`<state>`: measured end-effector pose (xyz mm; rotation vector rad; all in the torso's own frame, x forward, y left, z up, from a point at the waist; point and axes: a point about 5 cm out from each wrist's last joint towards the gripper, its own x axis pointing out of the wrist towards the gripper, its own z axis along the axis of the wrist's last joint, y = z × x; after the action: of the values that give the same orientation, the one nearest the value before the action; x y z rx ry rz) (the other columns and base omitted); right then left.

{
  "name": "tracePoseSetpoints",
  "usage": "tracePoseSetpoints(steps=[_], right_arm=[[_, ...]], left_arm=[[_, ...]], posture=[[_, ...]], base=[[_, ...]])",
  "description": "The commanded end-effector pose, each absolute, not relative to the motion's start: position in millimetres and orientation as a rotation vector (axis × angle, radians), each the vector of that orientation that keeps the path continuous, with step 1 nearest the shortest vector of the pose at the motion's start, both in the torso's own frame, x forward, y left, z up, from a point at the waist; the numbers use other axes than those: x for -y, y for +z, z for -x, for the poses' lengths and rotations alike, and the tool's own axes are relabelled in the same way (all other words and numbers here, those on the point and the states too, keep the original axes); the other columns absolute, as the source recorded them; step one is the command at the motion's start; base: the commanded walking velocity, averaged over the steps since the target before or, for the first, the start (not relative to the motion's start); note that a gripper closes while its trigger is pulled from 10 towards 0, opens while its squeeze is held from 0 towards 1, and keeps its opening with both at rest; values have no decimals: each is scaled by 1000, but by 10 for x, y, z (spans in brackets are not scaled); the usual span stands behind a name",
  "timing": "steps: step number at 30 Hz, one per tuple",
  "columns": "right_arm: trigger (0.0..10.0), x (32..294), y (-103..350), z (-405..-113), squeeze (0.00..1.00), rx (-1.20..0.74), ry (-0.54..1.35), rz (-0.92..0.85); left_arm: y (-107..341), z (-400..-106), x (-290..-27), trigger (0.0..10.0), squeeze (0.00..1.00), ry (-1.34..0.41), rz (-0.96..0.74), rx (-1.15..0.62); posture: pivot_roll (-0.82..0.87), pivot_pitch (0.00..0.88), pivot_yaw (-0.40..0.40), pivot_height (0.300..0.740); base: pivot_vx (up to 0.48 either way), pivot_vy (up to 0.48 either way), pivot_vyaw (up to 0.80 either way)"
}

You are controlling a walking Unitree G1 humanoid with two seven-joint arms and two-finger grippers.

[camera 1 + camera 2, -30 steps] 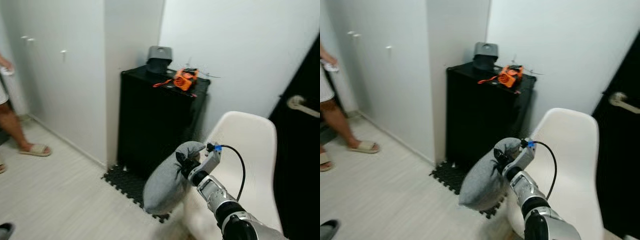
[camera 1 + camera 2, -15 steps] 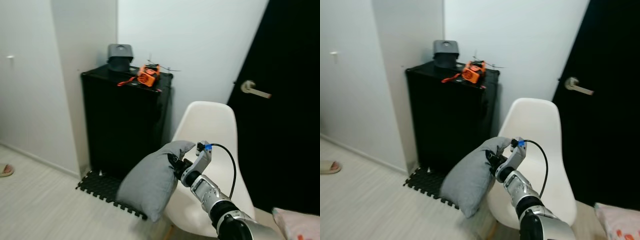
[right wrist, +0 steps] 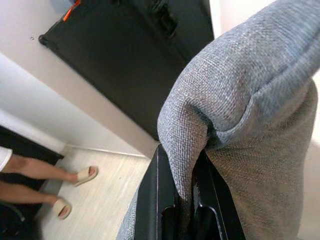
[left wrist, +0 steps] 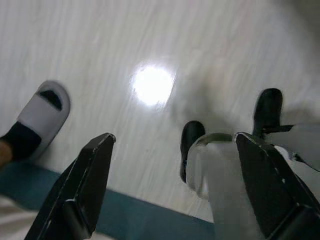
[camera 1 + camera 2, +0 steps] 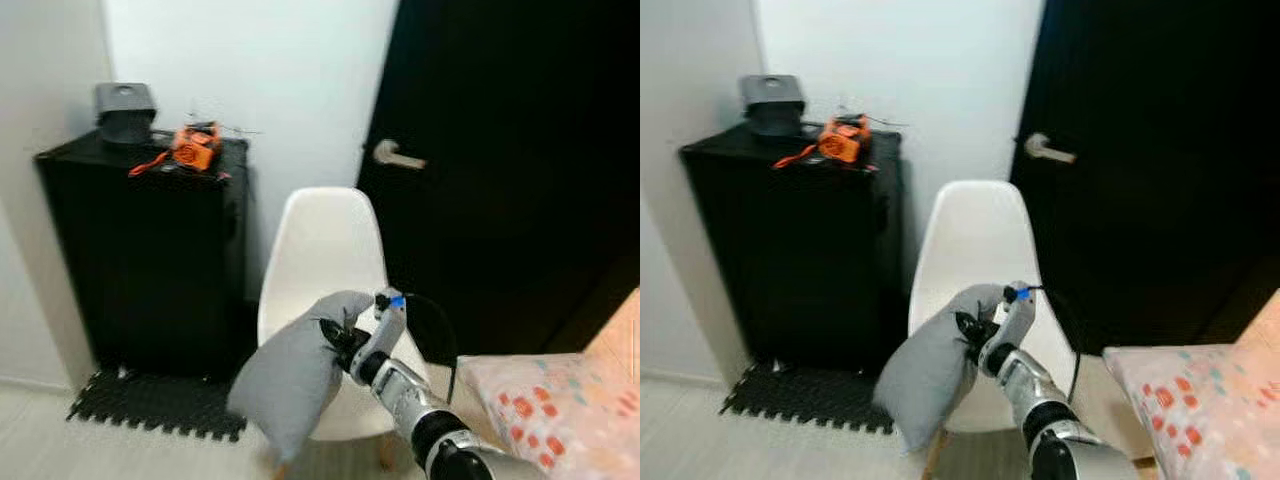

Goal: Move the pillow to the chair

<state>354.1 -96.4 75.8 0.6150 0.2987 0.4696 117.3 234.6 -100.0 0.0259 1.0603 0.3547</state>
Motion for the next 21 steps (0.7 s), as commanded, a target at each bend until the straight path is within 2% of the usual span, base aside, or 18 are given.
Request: tracePoseSetpoints(steps=[1,5,13,21], right_arm=[[10000,910,850,-3575,0,-246,513,-577],[10000,852,821,-3543,0,-255,543,-553],[10000,696,751,-3457,0,-284,625,-524],[10000,629,774,-3449,0,-279,671,-492]], left_arm=[[-1019,-1117,-2341,10000,0,370,-14,-1078],[-1020,-1114,-2341,10000,0,367,-11,-1079],[-1019,-1114,-2347,10000,0,368,-2,-1079],[-1012,-1109,-2379,10000,0,389,-16,-1079]], posture=[[115,0,-113,731],[115,0,-112,731],[119,0,-111,731],[118,0,-107,731]], base=[[0,0,-781],[0,0,-586],[0,-473,0],[0,0,0]])
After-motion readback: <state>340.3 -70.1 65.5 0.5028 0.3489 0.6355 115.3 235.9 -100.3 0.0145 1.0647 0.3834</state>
